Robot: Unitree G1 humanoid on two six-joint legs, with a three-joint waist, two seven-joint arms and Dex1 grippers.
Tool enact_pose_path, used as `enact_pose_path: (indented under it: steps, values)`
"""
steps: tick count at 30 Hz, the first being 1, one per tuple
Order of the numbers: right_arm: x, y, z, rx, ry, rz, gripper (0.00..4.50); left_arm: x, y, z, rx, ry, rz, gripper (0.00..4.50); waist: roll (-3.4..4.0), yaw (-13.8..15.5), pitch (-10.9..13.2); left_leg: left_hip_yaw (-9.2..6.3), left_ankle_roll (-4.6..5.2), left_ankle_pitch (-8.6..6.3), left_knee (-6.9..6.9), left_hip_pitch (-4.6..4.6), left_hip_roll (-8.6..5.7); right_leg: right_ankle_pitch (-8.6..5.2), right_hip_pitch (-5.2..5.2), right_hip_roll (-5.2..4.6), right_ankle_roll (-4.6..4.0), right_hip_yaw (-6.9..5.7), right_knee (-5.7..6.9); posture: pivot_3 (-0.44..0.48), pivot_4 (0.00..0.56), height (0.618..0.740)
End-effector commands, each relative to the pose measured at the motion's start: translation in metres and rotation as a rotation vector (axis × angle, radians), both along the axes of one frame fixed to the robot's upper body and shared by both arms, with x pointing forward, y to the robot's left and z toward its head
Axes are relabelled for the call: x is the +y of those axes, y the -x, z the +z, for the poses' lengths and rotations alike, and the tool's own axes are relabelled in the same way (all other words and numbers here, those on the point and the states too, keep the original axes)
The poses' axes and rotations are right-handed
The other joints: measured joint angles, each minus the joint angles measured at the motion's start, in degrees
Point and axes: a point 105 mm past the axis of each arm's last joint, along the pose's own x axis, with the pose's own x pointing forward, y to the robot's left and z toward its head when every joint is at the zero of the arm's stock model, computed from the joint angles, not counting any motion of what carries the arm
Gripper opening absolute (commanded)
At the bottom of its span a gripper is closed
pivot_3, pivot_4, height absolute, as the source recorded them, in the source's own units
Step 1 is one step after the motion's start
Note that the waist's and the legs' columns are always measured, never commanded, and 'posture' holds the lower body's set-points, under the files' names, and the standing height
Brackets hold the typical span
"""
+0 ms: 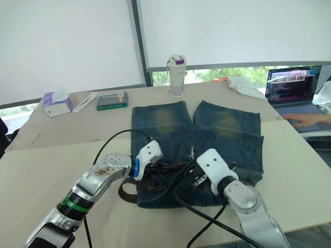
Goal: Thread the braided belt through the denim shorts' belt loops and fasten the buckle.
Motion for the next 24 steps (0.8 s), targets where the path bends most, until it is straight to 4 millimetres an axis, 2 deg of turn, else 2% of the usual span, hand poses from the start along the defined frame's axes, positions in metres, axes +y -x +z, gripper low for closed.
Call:
enact_pose_path:
  steps: [1,8,12,17,20,24]
  values:
    - [0.005,0.002,0.018,-0.059,-0.041,0.02,0.01,-0.011,-0.003,0.007,-0.089,0.005,-0.043,0.0,0.0,0.06,0.0,0.0,0.0,0.0,0.0,0.0,-0.01,0.0,0.01,-0.01,0.0,-0.01,0.0,0.0,0.15,0.74]
    - [0.008,0.003,0.018,-0.064,-0.031,0.038,0.01,-0.017,-0.005,0.004,-0.1,0.035,-0.041,0.0,0.01,0.02,-0.01,0.0,0.02,-0.01,0.0,0.0,-0.01,0.0,0.02,0.0,0.0,-0.01,0.01,0.0,0.15,0.74]
    - [-0.003,0.009,-0.002,-0.029,0.193,0.088,0.01,0.004,-0.008,-0.005,-0.077,-0.018,-0.021,0.0,0.02,-0.01,-0.01,0.02,0.04,-0.02,0.0,0.0,-0.02,0.0,0.02,-0.01,0.0,-0.02,0.03,0.0,0.15,0.74]
    - [-0.005,0.03,-0.027,0.046,0.339,0.225,0.01,0.03,-0.012,-0.013,-0.086,-0.096,0.002,0.0,0.01,0.02,-0.02,0.0,0.04,-0.02,0.0,0.03,-0.01,-0.02,0.06,0.0,0.03,-0.08,-0.06,0.0,0.15,0.74]
    - [-0.005,0.032,-0.027,0.051,0.322,0.239,0.01,0.035,-0.011,-0.012,-0.106,-0.106,-0.021,0.0,-0.1,-0.07,-0.1,0.02,0.04,-0.02,0.01,0.06,0.01,-0.04,0.1,0.0,0.07,-0.06,-0.07,0.0,0.15,0.74]
    - [-0.002,0.026,-0.021,0.03,0.257,0.222,0.01,0.025,0.003,-0.007,-0.092,-0.063,-0.104,0.0,-0.1,-0.02,-0.11,0.02,0.04,-0.02,0.01,0.06,0.01,-0.04,0.08,0.0,0.07,-0.06,-0.07,0.0,0.15,0.74]
